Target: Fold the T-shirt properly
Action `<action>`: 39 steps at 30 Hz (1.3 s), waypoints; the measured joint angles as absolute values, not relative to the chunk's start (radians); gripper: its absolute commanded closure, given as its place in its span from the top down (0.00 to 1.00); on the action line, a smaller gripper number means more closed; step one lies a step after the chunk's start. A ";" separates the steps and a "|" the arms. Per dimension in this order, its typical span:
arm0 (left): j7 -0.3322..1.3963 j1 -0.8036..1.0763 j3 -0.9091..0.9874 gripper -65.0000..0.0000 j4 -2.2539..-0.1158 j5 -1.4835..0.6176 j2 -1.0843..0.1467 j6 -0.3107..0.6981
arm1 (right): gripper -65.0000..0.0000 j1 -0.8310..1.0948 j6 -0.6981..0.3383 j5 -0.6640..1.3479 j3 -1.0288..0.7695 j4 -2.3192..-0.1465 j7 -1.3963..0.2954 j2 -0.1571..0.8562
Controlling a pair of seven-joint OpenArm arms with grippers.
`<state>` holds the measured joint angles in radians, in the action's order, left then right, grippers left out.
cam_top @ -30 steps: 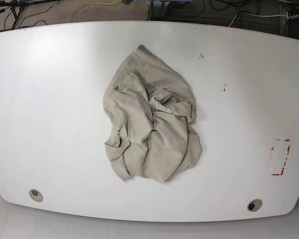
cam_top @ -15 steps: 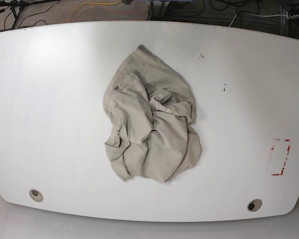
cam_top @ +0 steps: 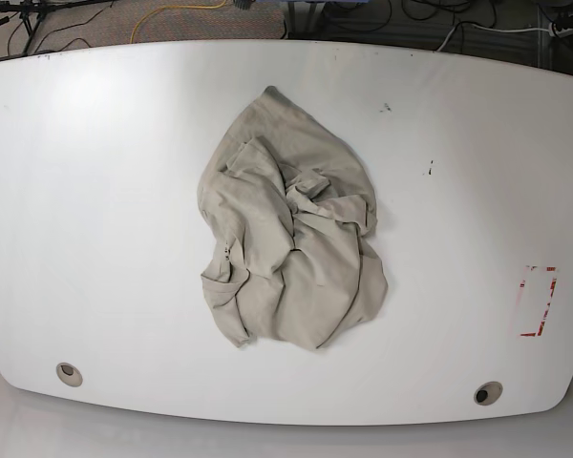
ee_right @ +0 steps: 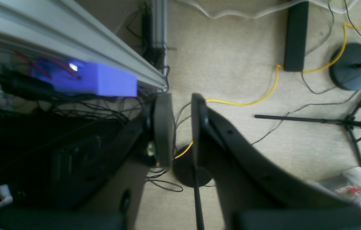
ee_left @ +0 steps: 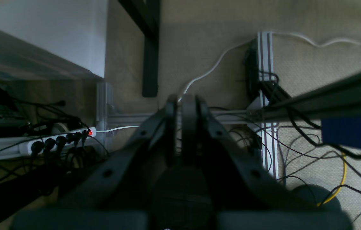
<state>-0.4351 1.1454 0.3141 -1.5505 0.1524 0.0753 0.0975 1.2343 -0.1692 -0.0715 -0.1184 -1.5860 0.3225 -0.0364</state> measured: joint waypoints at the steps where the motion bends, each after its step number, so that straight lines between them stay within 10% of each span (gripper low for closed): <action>1: -0.425 1.144 0.315 0.00 -1.560 0.152 0.077 0.098 | 0.14 1.236 -0.168 -0.071 -0.118 -1.596 0.317 -0.037; 39: -0.368 1.044 0.319 0.00 -1.805 0.012 0.013 0.102 | 0.14 1.213 -0.181 -0.075 -0.118 -1.918 0.250 -0.086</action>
